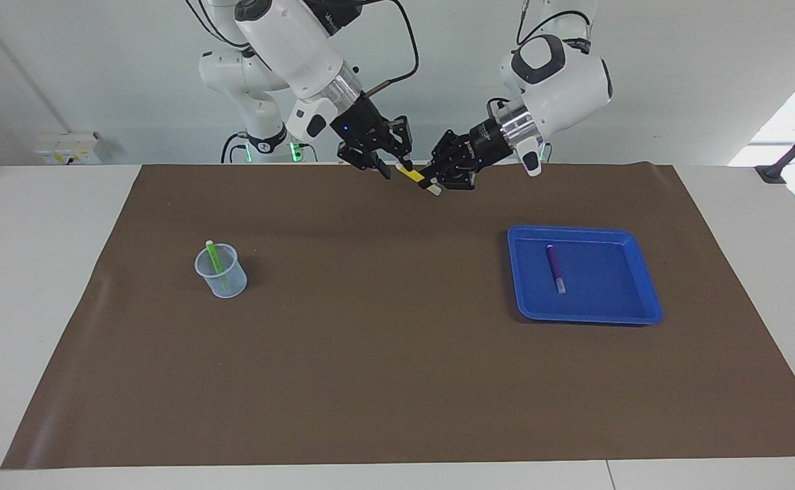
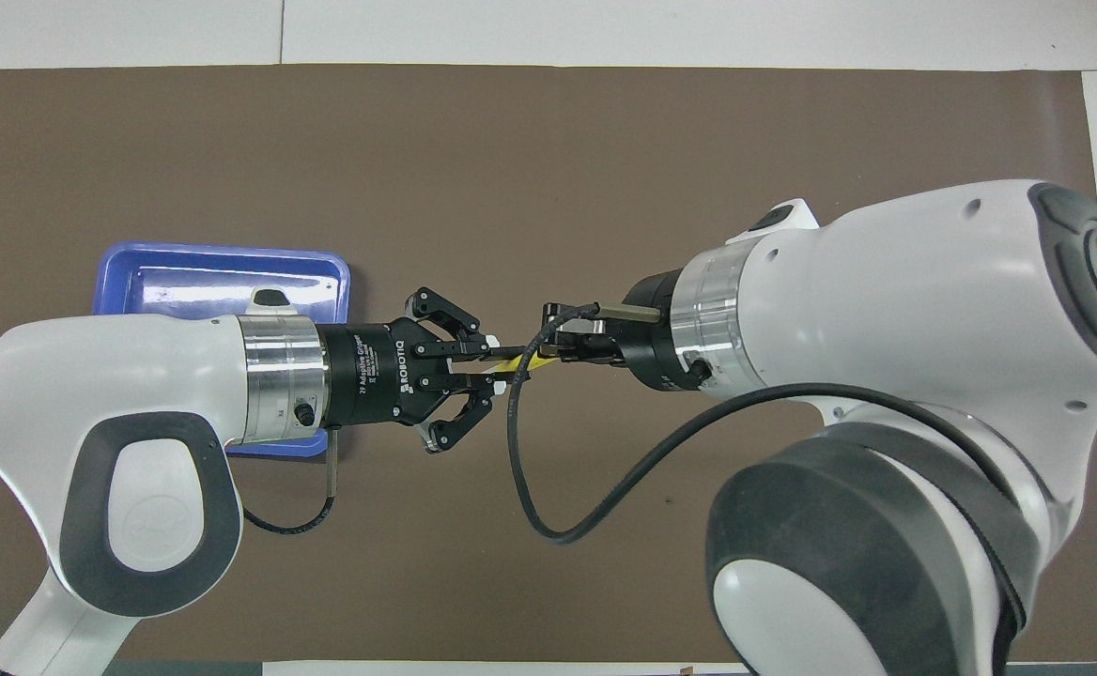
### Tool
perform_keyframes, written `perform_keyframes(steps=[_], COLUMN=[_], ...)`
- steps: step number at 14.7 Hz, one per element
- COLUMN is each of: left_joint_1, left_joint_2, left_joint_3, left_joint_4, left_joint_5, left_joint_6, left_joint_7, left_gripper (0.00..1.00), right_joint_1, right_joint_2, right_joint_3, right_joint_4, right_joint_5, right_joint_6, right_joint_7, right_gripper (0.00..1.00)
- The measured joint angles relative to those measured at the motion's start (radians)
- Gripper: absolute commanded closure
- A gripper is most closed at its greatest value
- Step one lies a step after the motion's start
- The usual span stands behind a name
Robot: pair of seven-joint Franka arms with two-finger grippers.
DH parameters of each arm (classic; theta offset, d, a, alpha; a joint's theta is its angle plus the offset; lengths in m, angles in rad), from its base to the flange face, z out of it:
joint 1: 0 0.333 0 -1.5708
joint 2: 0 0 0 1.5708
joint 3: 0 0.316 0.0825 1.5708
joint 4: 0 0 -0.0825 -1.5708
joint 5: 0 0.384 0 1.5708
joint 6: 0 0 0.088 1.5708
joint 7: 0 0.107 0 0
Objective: Transfer and insert pens with both arms
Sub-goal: 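Grasp the yellow pen with the right gripper, open the left gripper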
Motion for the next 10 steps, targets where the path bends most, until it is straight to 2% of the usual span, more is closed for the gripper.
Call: perform_keyframes(steps=[2,3,4,7,10], left_joint_1=[0.000,0.000,0.000,0.000,0.000], left_joint_2=[-0.001,-0.001,-0.001,-0.009,-0.022], left_joint_3=[0.000,0.000,0.000,0.000,0.003], left_joint_4=[-0.001,-0.001,-0.001,-0.001,-0.004], left_joint_5=[-0.001,-0.002,-0.002,-0.002,0.003], left_joint_6=[0.000,0.001,0.001,0.007,0.008], left_joint_7=[0.000,0.000,-0.001,-0.004,-0.005], left_gripper=[1.00,0.35,0.00,0.00,0.00], right_joint_1=[0.000,0.000,0.000,-0.002,-0.004], right_joint_2=[0.000,0.000,0.000,0.000,-0.006], right_joint_3=[0.000,0.000,0.000,-0.007,-0.051], right_joint_4=[0.000,0.000,0.000,-0.003,-0.003], right_joint_5=[0.000,0.000,0.000,-0.008,-0.041], right_joint_6=[0.000,0.000,0.000,-0.007,-0.052], right_joint_7=[0.000,0.000,0.000,0.000,0.000], right_gripper=[1.00,1.00,1.00,1.00,1.00])
